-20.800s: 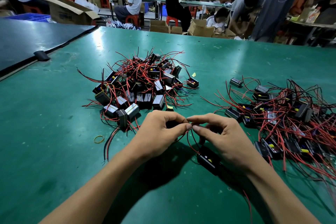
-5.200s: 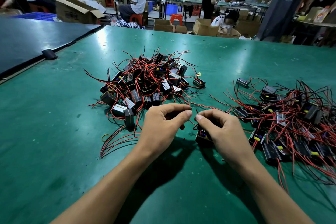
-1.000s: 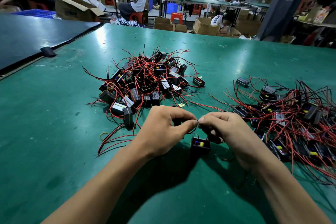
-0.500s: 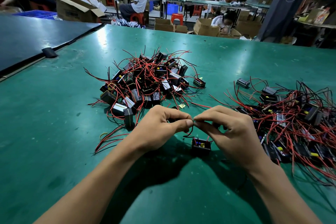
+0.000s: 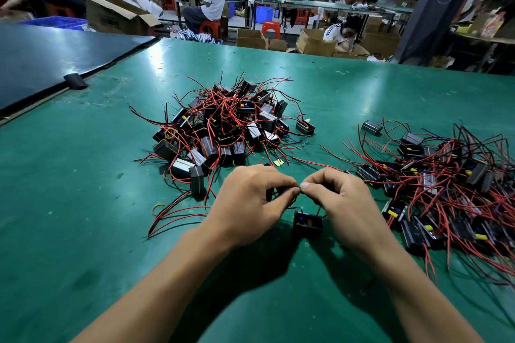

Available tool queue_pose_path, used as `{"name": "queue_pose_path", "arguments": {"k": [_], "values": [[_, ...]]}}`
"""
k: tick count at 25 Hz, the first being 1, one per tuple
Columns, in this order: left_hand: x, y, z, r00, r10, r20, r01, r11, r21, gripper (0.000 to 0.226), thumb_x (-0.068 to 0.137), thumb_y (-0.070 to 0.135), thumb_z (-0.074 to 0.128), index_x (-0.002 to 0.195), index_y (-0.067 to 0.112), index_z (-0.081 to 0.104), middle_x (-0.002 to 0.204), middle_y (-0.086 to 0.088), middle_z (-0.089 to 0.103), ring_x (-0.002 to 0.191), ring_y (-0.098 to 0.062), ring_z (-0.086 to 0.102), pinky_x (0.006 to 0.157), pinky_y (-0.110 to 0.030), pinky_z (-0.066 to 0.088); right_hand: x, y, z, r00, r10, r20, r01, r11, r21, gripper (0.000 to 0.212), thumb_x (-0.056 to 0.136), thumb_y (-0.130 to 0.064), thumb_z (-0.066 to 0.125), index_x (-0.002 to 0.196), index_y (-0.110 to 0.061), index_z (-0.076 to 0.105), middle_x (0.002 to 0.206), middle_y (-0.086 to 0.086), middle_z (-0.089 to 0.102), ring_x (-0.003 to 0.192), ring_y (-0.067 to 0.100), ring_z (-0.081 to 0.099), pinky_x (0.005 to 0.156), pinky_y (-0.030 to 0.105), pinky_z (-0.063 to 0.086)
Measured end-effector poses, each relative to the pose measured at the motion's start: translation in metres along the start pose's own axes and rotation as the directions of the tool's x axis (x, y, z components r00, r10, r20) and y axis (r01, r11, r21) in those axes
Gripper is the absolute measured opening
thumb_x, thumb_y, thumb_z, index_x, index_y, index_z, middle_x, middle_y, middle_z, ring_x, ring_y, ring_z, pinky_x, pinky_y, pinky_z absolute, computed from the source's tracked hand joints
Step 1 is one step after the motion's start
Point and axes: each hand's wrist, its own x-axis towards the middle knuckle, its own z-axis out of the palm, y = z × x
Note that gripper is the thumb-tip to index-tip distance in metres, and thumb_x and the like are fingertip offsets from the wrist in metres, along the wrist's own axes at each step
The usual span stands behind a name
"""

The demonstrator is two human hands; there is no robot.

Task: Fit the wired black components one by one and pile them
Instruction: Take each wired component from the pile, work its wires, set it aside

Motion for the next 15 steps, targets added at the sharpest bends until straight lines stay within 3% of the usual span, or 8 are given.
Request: {"name": "queue_pose_path", "arguments": {"k": [2, 5, 8, 11, 13, 15], "values": [[-0.002, 0.001, 0.002, 0.999, 0.049, 0.012, -0.05, 0.993, 0.107, 0.01, 0.085, 0.023, 0.068, 0.082, 0.018, 0.076, 0.071, 0.004, 0.068, 0.067, -0.019, 0.061, 0.061, -0.041, 0.05, 0.002, 0.001, 0.0, 0.996, 0.083, 0.038, -0.084, 0.996, 0.018, 0.018, 0.09, -0.013, 0.067, 0.072, -0.012, 0.067, 0.051, -0.016, 0.053, 0.053, 0.0, 0.042, 0.06, 0.023, 0.034], [-0.002, 0.0, 0.0, 0.997, 0.075, -0.016, -0.073, 0.991, 0.116, 0.009, 0.084, 0.024, 0.07, 0.086, 0.017, 0.076, 0.074, 0.004, 0.067, 0.066, -0.016, 0.058, 0.062, -0.037, 0.05, 0.002, 0.001, -0.004, 0.992, 0.095, 0.084, -0.099, 0.995, 0.034, 0.017, 0.091, -0.015, 0.068, 0.074, -0.013, 0.068, 0.052, -0.017, 0.054, 0.051, -0.002, 0.043, 0.057, 0.018, 0.034], [0.003, -0.004, -0.009, 0.967, -0.004, -0.255, 0.013, 0.999, 0.036, 0.02, 0.085, 0.023, 0.07, 0.102, 0.012, 0.073, 0.087, 0.003, 0.064, 0.064, -0.012, 0.054, 0.066, -0.025, 0.048, 0.002, -0.002, -0.013, 0.986, 0.052, 0.159, -0.053, 0.999, 0.002, 0.019, 0.094, -0.026, 0.066, 0.08, -0.016, 0.074, 0.059, -0.013, 0.062, 0.055, -0.003, 0.051, 0.058, 0.013, 0.04], [0.009, -0.015, -0.019, 0.866, -0.222, -0.447, 0.23, 0.973, -0.039, 0.025, 0.089, 0.013, 0.067, 0.114, 0.014, 0.067, 0.091, 0.002, 0.063, 0.072, -0.013, 0.057, 0.069, -0.018, 0.046, 0.002, 0.002, -0.013, 0.996, 0.018, 0.083, -0.013, 0.998, -0.061, 0.02, 0.097, -0.029, 0.06, 0.086, -0.025, 0.076, 0.067, -0.013, 0.068, 0.059, -0.003, 0.056, 0.062, 0.012, 0.044], [0.01, -0.021, -0.02, 0.852, -0.397, -0.341, 0.38, 0.917, -0.12, 0.03, 0.089, 0.011, 0.066, 0.118, 0.018, 0.065, 0.091, 0.003, 0.066, 0.078, -0.011, 0.062, 0.068, -0.011, 0.047, 0.001, 0.003, -0.009, 1.0, 0.006, 0.031, -0.005, 0.999, -0.034, 0.017, 0.098, -0.02, 0.06, 0.093, -0.027, 0.075, 0.075, -0.012, 0.072, 0.065, -0.002, 0.061, 0.065, 0.009, 0.046], [0.009, -0.027, -0.019, 0.864, -0.479, -0.153, 0.464, 0.877, -0.126, 0.029, 0.091, 0.019, 0.066, 0.12, 0.023, 0.065, 0.091, 0.008, 0.07, 0.083, -0.003, 0.065, 0.072, -0.01, 0.049, 0.0, 0.005, -0.006, 0.999, 0.014, 0.042, -0.014, 1.0, 0.003, 0.018, 0.096, -0.012, 0.063, 0.1, -0.026, 0.074, 0.087, -0.01, 0.075, 0.079, 0.002, 0.068, 0.076, 0.012, 0.05]]}}
